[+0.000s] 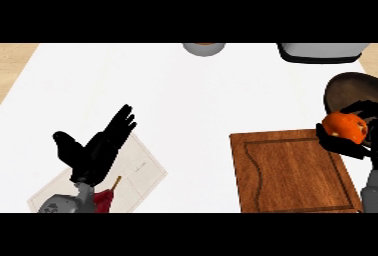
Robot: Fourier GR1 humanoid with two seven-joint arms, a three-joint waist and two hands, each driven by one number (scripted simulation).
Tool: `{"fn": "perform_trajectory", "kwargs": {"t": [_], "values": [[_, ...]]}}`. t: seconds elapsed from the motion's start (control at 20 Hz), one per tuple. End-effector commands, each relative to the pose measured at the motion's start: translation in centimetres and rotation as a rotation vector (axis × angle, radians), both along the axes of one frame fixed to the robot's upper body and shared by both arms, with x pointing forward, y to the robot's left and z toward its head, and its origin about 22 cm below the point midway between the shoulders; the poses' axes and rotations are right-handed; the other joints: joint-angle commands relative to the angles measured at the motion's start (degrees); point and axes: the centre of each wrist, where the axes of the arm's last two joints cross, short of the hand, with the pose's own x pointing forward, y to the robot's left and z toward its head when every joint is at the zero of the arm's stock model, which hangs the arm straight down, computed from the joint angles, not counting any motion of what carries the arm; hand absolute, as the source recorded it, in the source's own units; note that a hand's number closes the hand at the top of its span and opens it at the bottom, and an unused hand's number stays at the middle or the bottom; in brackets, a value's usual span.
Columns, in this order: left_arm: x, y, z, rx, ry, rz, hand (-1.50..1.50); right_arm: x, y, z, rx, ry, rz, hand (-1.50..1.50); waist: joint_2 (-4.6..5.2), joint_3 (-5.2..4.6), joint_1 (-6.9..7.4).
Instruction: Pick the squash from the cutting board and place it in the pan
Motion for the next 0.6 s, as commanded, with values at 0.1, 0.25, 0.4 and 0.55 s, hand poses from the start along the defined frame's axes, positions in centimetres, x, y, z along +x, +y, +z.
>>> {"fn": "perform_trajectory", "kwargs": {"t": [0.1,0.25,0.4,0.55], "values": [[-1.1,0.2,0.0,0.011,-0.013,-0.007,0.0,3.7,-4.3,-3.0,-0.059,-0.07,-0.093,1.5,0.05,0.02,0.71],[0.2,-0.1,-0.3,-0.004,-0.003,-0.015,0.0,5.4,-6.0,-3.4,-0.062,-0.132,-0.191,1.5,0.34,0.06,1.09],[-0.1,-0.9,-0.9,-0.015,-0.003,-0.02,0.0,5.9,-10.2,-2.3,-0.055,-0.17,-0.26,1.5,0.49,0.1,1.27],[0.1,-0.4,0.8,0.003,-0.019,-0.005,0.0,6.2,-11.7,-3.7,-0.045,-0.192,-0.281,1.5,0.38,0.14,1.48]]}}
